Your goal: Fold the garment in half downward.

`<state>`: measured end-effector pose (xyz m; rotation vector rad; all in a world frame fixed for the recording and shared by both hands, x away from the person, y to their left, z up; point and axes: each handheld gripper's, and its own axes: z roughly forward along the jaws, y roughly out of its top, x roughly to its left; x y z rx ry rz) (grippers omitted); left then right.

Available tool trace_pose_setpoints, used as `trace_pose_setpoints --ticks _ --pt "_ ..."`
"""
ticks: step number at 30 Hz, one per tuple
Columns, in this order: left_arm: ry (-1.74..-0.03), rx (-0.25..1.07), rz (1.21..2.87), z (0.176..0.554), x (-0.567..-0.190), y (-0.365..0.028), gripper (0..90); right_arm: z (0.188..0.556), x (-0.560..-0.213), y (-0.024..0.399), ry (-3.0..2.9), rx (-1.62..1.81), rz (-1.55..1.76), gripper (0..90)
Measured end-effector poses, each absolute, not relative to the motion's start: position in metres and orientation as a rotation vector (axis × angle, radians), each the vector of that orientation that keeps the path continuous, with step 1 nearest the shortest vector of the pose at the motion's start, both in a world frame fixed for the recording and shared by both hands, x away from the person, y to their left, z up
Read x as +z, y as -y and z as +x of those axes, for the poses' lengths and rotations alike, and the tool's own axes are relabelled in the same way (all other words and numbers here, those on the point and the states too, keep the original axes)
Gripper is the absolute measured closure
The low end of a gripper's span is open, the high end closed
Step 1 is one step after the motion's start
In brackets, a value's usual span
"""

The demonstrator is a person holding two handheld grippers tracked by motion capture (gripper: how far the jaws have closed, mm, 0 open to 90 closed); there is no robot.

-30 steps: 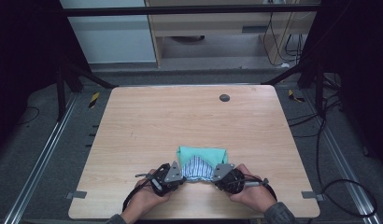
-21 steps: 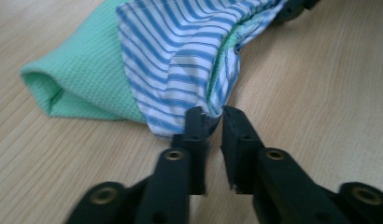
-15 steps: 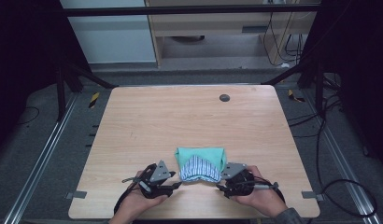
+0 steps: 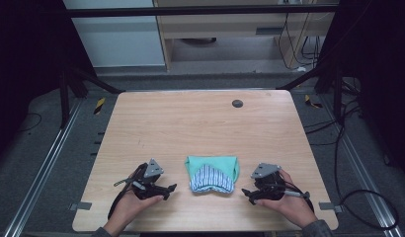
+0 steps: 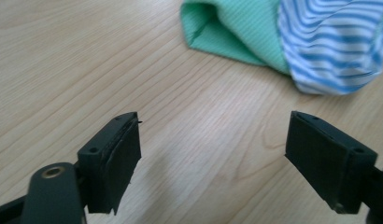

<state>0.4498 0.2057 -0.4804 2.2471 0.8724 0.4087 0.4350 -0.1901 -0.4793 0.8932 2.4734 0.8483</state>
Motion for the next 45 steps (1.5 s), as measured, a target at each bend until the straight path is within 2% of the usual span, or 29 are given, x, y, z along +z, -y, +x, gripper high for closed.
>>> trace_pose_setpoints --ticks 7,20,30,36,45 --pt "-0.92 0.413 2.245 0.456 -0.483 -0.22 14.6 0.447 -0.485 0.205 -2.469 0.844 1.043 7.8" --pt "-0.952 0.425 2.312 0.48 -0.482 -0.225 6.4 0.473 -0.491 0.222 -2.436 0.802 1.17 7.1" --pt "-0.97 0.451 2.326 0.498 -0.481 -0.223 5.7 0.5 -0.492 0.225 -2.347 0.84 1.257 7.2" --pt "-0.997 0.513 2.327 0.515 -0.48 -0.227 5.7 0.519 -0.493 0.222 -2.325 0.837 1.308 7.2" --pt "-1.1 0.523 2.251 0.538 -0.485 -0.243 6.0 0.539 -0.494 0.226 -2.217 0.845 1.401 8.1"
